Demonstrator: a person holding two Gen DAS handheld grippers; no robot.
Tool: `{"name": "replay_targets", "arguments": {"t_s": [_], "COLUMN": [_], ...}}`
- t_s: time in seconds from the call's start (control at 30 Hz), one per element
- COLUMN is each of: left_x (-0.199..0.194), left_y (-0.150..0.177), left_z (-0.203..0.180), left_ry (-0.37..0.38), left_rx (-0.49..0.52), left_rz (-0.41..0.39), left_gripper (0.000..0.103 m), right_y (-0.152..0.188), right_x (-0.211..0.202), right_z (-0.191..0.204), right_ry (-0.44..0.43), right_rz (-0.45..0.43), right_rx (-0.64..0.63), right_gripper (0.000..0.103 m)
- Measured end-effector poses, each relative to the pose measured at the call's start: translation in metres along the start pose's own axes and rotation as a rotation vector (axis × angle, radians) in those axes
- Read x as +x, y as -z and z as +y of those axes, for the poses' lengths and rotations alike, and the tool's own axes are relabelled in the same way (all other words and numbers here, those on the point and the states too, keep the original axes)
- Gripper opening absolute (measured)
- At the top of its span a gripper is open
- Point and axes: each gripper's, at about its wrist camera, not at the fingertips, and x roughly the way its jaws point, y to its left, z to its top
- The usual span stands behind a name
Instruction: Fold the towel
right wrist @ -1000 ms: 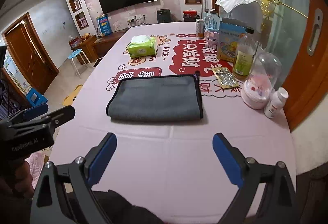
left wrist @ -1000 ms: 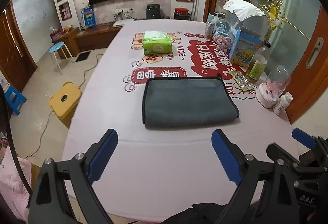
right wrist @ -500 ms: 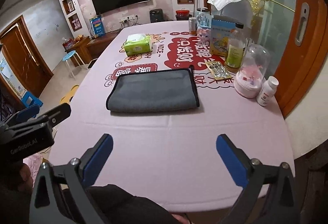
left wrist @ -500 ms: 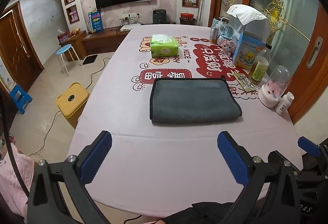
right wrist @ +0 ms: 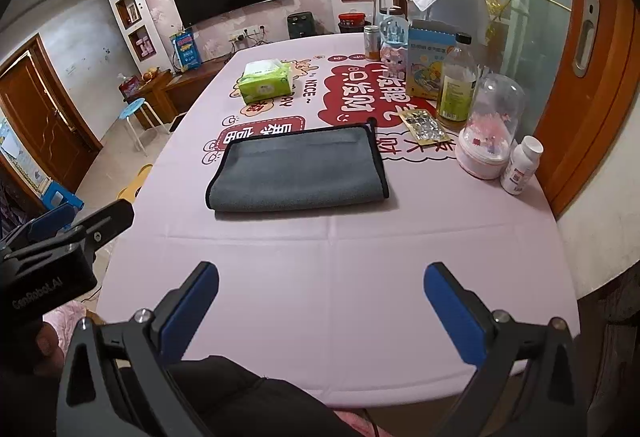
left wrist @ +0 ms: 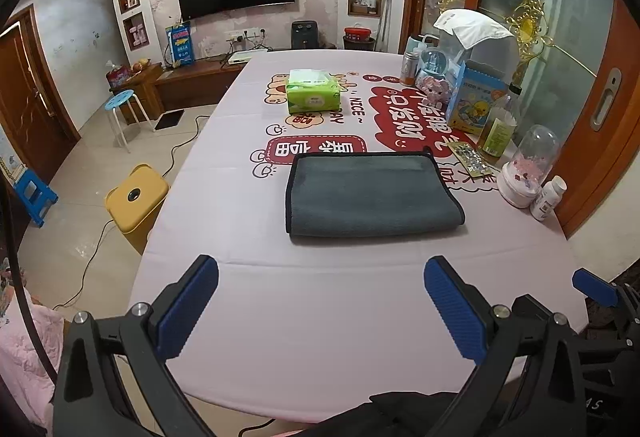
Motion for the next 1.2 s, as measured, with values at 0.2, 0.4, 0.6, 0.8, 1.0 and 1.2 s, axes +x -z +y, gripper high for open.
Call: {"name": "replay_targets", "arguments": {"t_s": [0.2,0.4,0.6,0.8,1.0,1.2], "left_x": [-0.0001,-0.0005,-0.0005,-0.0008,-0.0005,-0.0005], "left_y": [0.0003,0.0011,0.0017,0.0021,0.0042,0.0042], "left_z": [-0.0019,-0.002,-0.0027,-0.0028,-0.0034,-0.0031], "left_ry": [0.004,0.003,0.002,0.002,0.003,0.002], "left_rx": [0.001,0.002,0.001,0.001,0.0,0.0], "left_rz": [0.0,0.0,0.001,0.0,0.003,0.004], "left_gripper": [0.102,0.102,0.102,0.102,0.102,0.102], "right_y": [0.0028,0.003,0.0031,0.004,0.0067,0.0092], "right_x": [-0.0014,-0.0012,-0.0013,-0.0008,-0.0003,0.0011], "right_z": [-0.0007,-0.0012,-0.0014,-0.002,-0.0022,-0.002], "right_ry": [-0.001,-0.001,-0.001,-0.001,-0.002,0.0], "right_rz": [0.006,0.006,0.006,0.008,0.012,0.015], "right_rx": [0.006,0.005,0.005,0.004,0.004,0.003], "right_gripper": [0.103,0.103,0.103,0.103,0.103,0.103]}}
